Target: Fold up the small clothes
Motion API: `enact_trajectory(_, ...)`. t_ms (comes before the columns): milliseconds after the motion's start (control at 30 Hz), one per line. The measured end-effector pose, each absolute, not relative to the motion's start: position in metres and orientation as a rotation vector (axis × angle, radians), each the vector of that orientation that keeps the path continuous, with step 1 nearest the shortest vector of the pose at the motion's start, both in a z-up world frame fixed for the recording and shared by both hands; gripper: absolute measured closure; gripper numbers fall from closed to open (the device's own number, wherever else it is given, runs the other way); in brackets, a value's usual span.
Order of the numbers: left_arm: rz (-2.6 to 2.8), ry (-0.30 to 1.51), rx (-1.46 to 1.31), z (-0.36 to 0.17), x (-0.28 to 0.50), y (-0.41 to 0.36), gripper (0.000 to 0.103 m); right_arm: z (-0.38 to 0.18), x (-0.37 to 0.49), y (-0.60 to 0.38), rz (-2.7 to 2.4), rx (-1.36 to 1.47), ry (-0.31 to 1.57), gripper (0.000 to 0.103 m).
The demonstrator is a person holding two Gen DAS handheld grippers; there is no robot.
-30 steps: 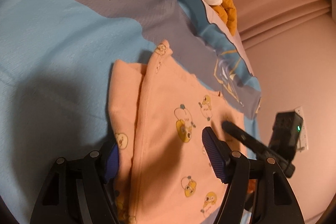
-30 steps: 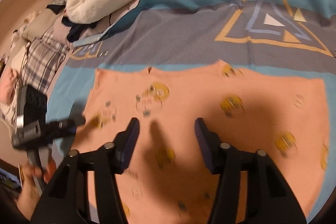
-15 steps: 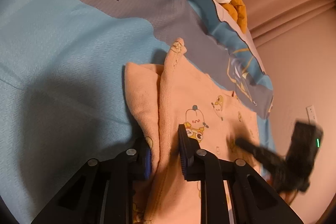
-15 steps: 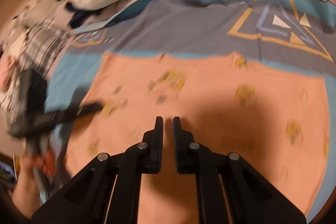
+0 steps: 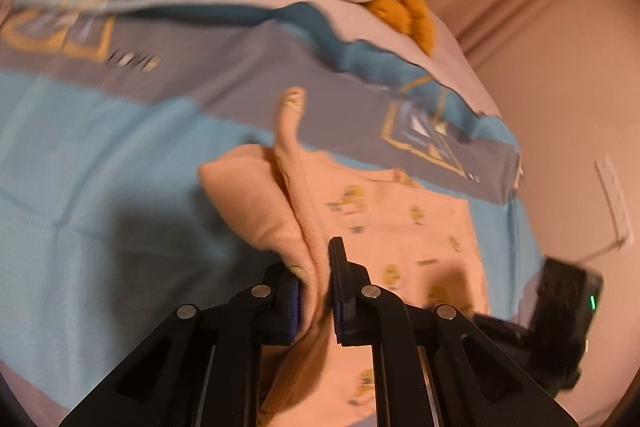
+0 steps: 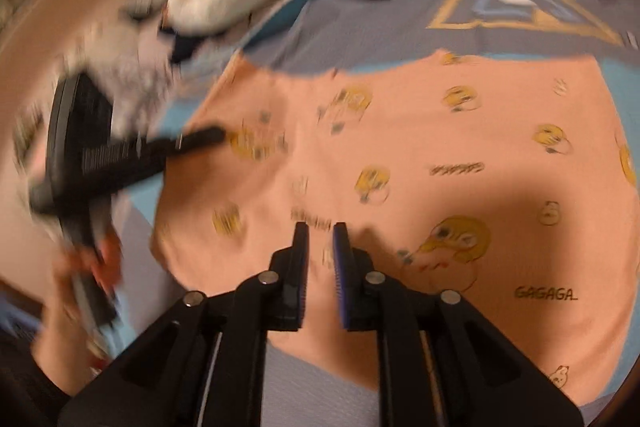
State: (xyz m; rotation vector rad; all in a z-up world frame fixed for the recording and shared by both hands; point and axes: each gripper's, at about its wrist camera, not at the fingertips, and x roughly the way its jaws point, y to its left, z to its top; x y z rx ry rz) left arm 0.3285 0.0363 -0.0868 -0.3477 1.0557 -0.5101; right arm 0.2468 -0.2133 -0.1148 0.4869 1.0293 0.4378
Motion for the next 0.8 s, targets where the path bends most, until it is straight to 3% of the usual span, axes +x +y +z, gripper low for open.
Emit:
enact_trajectory(233, -0.567, 1.058, -0.121, -0.065, 0.312, -0.058, 0.093, -0.148, 0.261, -0.273, 0.456, 1.061, 0.944, 0.035)
enact_trajectory(300, -0.585, 1.084, -0.1, -0.076, 0.309, -0.079, 0.093, -0.16, 0.264, -0.283, 0.448, 1.19, 0.92, 0.03)
enact_trajectory(467, -0.632, 1.18, -0.12, -0.111, 0.303, -0.102, 0.093, -0.178, 0.274, -0.29, 0.424, 1.324, 0.944, 0.029)
enact_trajectory(800, -0.618, 1.097, -0.189, -0.093, 0.275, -0.015, 0.093, -0.158, 0.286, -0.254, 0.324, 0.979, 1.143, 0.035)
